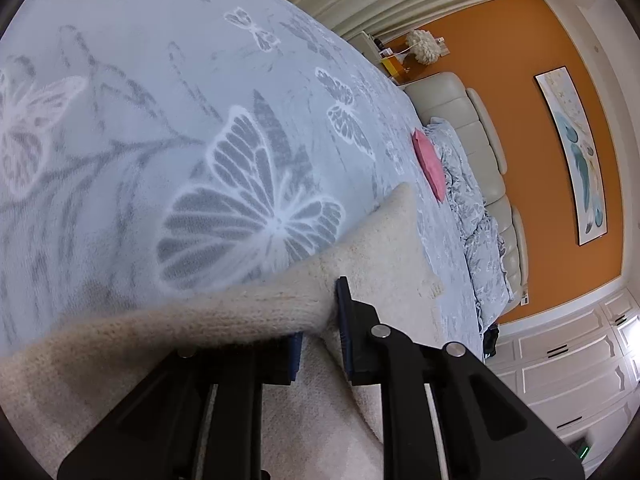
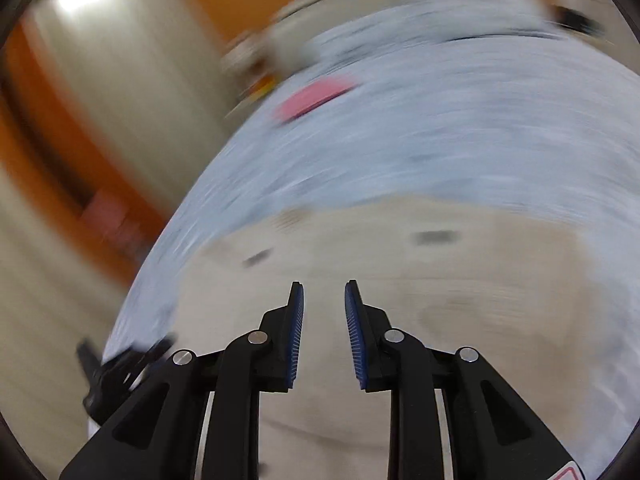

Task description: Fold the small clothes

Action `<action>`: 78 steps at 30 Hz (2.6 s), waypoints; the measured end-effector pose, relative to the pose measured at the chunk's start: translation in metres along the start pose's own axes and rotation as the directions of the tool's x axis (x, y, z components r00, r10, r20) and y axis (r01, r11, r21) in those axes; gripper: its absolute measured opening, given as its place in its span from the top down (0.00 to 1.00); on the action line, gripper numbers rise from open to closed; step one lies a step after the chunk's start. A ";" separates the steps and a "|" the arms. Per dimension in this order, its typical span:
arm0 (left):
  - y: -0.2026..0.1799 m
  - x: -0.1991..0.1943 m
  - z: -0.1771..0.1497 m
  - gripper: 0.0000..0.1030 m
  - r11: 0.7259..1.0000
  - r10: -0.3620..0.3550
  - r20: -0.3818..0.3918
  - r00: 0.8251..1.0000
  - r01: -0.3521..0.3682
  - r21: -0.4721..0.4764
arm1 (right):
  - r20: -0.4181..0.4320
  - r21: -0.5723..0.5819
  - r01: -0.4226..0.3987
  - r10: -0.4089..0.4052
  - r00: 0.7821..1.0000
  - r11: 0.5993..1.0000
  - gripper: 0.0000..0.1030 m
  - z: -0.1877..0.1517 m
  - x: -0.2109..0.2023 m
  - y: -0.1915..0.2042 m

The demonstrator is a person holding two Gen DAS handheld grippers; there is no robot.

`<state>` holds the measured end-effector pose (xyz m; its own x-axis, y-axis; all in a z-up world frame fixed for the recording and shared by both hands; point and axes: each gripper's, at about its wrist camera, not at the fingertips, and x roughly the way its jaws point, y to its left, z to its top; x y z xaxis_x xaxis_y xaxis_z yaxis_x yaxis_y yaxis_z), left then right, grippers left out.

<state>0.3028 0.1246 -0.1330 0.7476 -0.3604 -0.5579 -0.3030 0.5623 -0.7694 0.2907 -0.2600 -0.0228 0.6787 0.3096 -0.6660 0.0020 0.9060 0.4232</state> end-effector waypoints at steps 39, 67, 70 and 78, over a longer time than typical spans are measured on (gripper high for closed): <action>-0.015 0.000 -0.002 0.63 0.999 0.026 -0.007 1.000 -0.025 0.042 | 0.050 0.400 0.200 -0.239 0.970 0.895 0.80 -0.095 -0.111 -0.166; 0.074 -0.165 -0.062 0.89 0.980 0.195 -0.520 0.832 -0.189 0.065 | -0.388 0.573 0.090 0.174 0.905 0.815 0.92 -0.295 -0.186 -0.086; 0.053 -0.186 -0.059 0.90 0.985 0.168 -0.487 0.857 -0.158 0.063 | -0.241 0.549 0.013 0.143 0.960 0.836 0.93 -0.273 -0.229 -0.072; 0.016 -0.266 -0.072 0.93 0.987 0.115 -0.457 0.882 -0.051 0.151 | -0.131 0.466 0.039 0.025 0.991 0.884 0.93 -0.267 -0.319 -0.068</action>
<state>0.0567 0.1763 -0.0196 0.3542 -0.5932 -0.7229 -0.2484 0.6856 -0.6843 -0.1218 -0.3435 -0.0033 0.5767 0.3672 -0.7298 0.3708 0.6783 0.6343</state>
